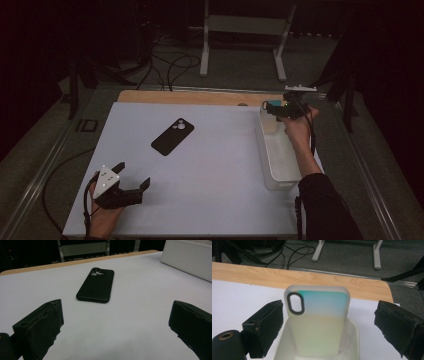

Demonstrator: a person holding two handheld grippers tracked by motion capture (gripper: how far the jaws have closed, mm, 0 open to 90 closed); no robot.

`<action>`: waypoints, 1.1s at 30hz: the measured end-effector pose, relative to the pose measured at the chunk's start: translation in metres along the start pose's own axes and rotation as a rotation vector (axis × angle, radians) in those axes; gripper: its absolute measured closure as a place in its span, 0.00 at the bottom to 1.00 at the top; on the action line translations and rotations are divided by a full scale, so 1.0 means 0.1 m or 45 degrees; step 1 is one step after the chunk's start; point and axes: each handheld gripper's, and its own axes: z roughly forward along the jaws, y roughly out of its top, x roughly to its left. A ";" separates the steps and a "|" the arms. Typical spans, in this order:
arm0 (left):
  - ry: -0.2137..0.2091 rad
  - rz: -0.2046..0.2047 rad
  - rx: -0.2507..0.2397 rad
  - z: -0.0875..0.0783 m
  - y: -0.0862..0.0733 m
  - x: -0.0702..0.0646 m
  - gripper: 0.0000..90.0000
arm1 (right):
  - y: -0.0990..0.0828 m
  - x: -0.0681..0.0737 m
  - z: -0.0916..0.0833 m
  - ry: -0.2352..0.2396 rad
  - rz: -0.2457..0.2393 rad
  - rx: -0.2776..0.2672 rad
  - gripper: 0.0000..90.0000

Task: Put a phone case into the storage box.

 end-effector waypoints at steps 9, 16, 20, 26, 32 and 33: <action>0.000 -0.002 0.000 0.00 0.00 0.00 0.00 | -0.10 0.05 -0.19 0.085 -0.026 -0.018 0.10; 0.001 -0.001 0.002 0.00 0.00 0.00 0.00 | -0.21 0.15 -0.42 0.206 -0.051 -0.073 0.10; 0.001 -0.002 0.003 0.00 0.00 0.00 0.00 | -0.31 0.22 -0.56 0.271 -0.068 -0.107 0.10; 0.000 0.001 0.008 0.01 0.00 0.00 0.00 | -0.49 0.33 -0.75 0.342 -0.123 -0.150 0.10; 0.000 0.002 0.007 0.01 -0.01 0.00 0.00 | -0.62 0.39 -0.85 0.389 -0.133 -0.176 0.10; 0.001 0.001 0.008 0.01 -0.01 0.00 0.00 | -0.70 0.41 -0.89 0.414 -0.129 -0.185 0.10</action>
